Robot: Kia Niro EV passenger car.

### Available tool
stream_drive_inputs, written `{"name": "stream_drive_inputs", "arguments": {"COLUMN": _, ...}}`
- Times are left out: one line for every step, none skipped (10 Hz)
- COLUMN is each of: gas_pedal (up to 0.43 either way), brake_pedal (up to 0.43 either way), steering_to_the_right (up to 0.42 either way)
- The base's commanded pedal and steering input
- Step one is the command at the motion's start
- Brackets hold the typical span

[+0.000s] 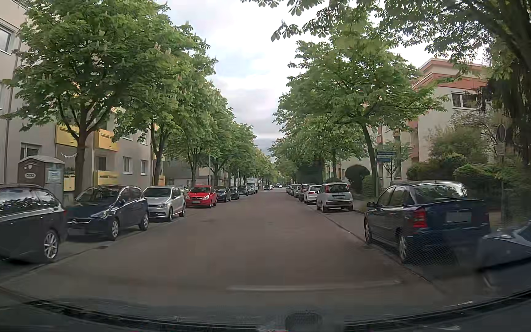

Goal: Follow the waypoints while adhering to traffic rules and regulations

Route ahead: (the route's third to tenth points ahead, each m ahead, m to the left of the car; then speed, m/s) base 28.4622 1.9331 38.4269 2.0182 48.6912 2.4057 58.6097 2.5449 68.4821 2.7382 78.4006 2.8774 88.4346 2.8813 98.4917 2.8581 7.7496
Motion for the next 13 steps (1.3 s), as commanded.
{"name": "stream_drive_inputs", "arguments": {"gas_pedal": 0.079, "brake_pedal": 0.0, "steering_to_the_right": 0.002}}
{"name": "stream_drive_inputs", "arguments": {"gas_pedal": 0.079, "brake_pedal": 0.0, "steering_to_the_right": 0.002}}
{"name": "stream_drive_inputs", "arguments": {"gas_pedal": 0.079, "brake_pedal": 0.0, "steering_to_the_right": 0.002}}
{"name": "stream_drive_inputs", "arguments": {"gas_pedal": 0.079, "brake_pedal": 0.0, "steering_to_the_right": 0.002}}
{"name": "stream_drive_inputs", "arguments": {"gas_pedal": 0.079, "brake_pedal": 0.0, "steering_to_the_right": 0.002}}
{"name": "stream_drive_inputs", "arguments": {"gas_pedal": 0.079, "brake_pedal": 0.0, "steering_to_the_right": 0.002}}
{"name": "stream_drive_inputs", "arguments": {"gas_pedal": 0.079, "brake_pedal": 0.0, "steering_to_the_right": 0.002}}
{"name": "stream_drive_inputs", "arguments": {"gas_pedal": 0.079, "brake_pedal": 0.0, "steering_to_the_right": 0.002}}
{"name": "stream_drive_inputs", "arguments": {"gas_pedal": 0.079, "brake_pedal": 0.0, "steering_to_the_right": 0.002}}
{"name": "stream_drive_inputs", "arguments": {"gas_pedal": 0.079, "brake_pedal": 0.0, "steering_to_the_right": 0.002}}
{"name": "stream_drive_inputs", "arguments": {"gas_pedal": 0.079, "brake_pedal": 0.0, "steering_to_the_right": 0.002}}
{"name": "stream_drive_inputs", "arguments": {"gas_pedal": 0.079, "brake_pedal": 0.0, "steering_to_the_right": 0.002}}
{"name": "stream_drive_inputs", "arguments": {"gas_pedal": 0.079, "brake_pedal": 0.0, "steering_to_the_right": 0.001}}
